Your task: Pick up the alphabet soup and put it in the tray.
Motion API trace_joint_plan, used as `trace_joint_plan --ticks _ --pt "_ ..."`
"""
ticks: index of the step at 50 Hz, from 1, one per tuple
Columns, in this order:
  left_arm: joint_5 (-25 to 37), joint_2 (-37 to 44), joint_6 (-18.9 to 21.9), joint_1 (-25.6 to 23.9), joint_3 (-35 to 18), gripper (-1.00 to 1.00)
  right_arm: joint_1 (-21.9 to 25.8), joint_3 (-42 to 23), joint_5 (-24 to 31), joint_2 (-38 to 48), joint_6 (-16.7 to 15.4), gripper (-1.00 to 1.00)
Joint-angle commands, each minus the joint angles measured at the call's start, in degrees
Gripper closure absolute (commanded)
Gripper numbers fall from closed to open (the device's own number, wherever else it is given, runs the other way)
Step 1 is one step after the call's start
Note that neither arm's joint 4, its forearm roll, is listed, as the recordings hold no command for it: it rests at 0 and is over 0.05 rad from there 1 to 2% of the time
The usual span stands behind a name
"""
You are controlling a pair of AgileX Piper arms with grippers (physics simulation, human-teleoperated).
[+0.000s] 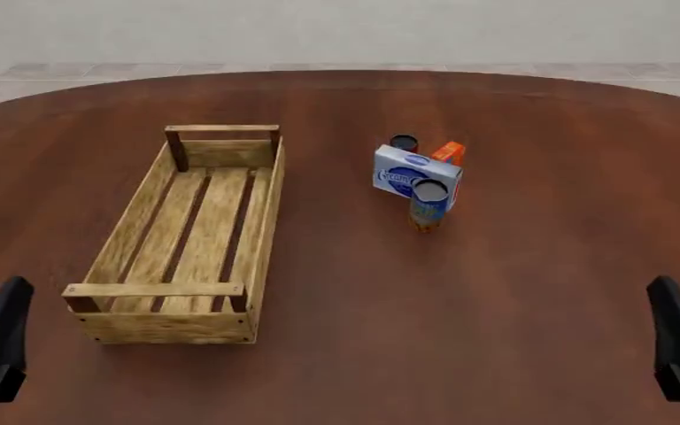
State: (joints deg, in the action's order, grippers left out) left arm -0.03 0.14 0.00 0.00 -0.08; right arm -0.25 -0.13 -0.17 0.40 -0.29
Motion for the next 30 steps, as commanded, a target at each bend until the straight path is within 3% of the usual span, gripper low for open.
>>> trace_joint_plan --ticks 1,9,11,14,19,24,25,28,30 --pt "-0.1 0.3 0.0 0.0 -0.2 -1.00 0.9 -1.1 -0.3 2.7 -0.3 -1.00" --pt "-0.1 0.3 0.0 0.0 -0.2 -1.00 -0.7 -5.0 1.1 5.3 -1.0 -1.00" --pt "-0.1 0.3 0.0 0.0 -0.2 -1.00 -2.5 -5.6 -2.3 11.5 -1.0 -1.00" --pt "-0.1 0.3 0.0 0.0 -0.2 -1.00 -1.2 -6.5 -3.0 13.8 -0.7 -1.00" --pt "-0.1 0.3 0.0 0.0 -0.2 -1.00 -1.5 -9.1 -6.3 22.5 -5.0 -1.00" --pt "-0.1 0.3 0.0 0.0 -0.2 -1.00 0.0 -12.0 -6.2 27.3 -2.8 -1.00" --pt "-0.1 0.3 0.0 0.0 -0.2 -1.00 0.2 -12.9 -6.2 30.0 -0.4 -1.00" --pt "-0.1 0.3 0.0 0.0 -0.2 -1.00 2.6 -15.3 -4.8 31.8 -2.6 -1.00" --pt "-0.1 0.3 0.0 0.0 -0.2 -1.00 5.1 -16.6 -4.0 33.6 -2.1 -1.00"
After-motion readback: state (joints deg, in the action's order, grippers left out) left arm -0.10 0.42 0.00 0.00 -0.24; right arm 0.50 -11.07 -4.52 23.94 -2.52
